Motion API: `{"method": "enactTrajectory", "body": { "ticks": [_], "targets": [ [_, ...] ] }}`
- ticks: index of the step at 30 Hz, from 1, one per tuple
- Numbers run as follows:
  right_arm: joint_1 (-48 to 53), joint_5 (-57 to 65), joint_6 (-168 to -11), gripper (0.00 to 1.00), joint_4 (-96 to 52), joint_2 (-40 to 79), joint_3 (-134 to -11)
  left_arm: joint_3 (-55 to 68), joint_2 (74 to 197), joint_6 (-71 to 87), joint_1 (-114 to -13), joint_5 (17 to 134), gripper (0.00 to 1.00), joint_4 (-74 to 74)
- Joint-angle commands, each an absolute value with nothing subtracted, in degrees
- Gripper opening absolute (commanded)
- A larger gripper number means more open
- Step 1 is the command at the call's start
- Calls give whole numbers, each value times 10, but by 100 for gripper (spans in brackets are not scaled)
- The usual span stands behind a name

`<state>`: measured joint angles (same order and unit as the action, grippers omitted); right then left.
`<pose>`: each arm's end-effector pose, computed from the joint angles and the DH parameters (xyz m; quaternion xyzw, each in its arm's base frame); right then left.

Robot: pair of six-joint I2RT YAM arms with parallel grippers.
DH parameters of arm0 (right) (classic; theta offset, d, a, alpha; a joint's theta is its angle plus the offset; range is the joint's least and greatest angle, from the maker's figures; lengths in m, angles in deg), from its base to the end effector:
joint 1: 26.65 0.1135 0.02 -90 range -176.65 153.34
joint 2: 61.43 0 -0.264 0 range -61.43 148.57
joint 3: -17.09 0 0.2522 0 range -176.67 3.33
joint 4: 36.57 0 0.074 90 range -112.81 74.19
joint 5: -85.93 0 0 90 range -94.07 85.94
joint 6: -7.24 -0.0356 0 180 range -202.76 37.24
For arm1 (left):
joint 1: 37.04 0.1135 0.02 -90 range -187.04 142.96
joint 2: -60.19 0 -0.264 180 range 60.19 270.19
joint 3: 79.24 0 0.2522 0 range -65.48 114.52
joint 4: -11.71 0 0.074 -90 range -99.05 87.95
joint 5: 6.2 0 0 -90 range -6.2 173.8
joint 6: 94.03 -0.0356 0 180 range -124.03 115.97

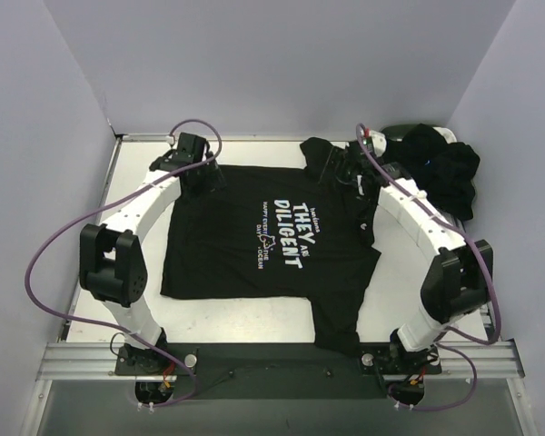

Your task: Fold and stack the t-shirts

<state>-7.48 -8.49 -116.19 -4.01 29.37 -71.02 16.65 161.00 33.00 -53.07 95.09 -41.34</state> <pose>0.3457 0.1173 0.3024 0.1277 0.8783 0.1729 0.4271 0.3658 -0.0978 0.2589 -0.2010 0.9356 -0.0380 0.2879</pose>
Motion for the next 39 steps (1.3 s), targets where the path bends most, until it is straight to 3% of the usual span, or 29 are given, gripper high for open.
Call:
{"method": "enactTrajectory", "body": {
  "ticks": [1, 8, 19, 39],
  "targets": [
    [-65, -22, -1144, 100, 36, 373, -790, 228, 1621, 295, -537, 922, 97, -459],
    [16, -121, -1121, 100, 69, 383, -760, 164, 1600, 291, -567, 932, 97, -483],
    [38, -153, -1133, 100, 66, 429, -712, 129, 1665, 287, -576, 975, 97, -499],
    [-52, -26, -1113, 100, 90, 642, -900, 323, 1896, 280, -525, 965, 98, -529]
  ]
}}
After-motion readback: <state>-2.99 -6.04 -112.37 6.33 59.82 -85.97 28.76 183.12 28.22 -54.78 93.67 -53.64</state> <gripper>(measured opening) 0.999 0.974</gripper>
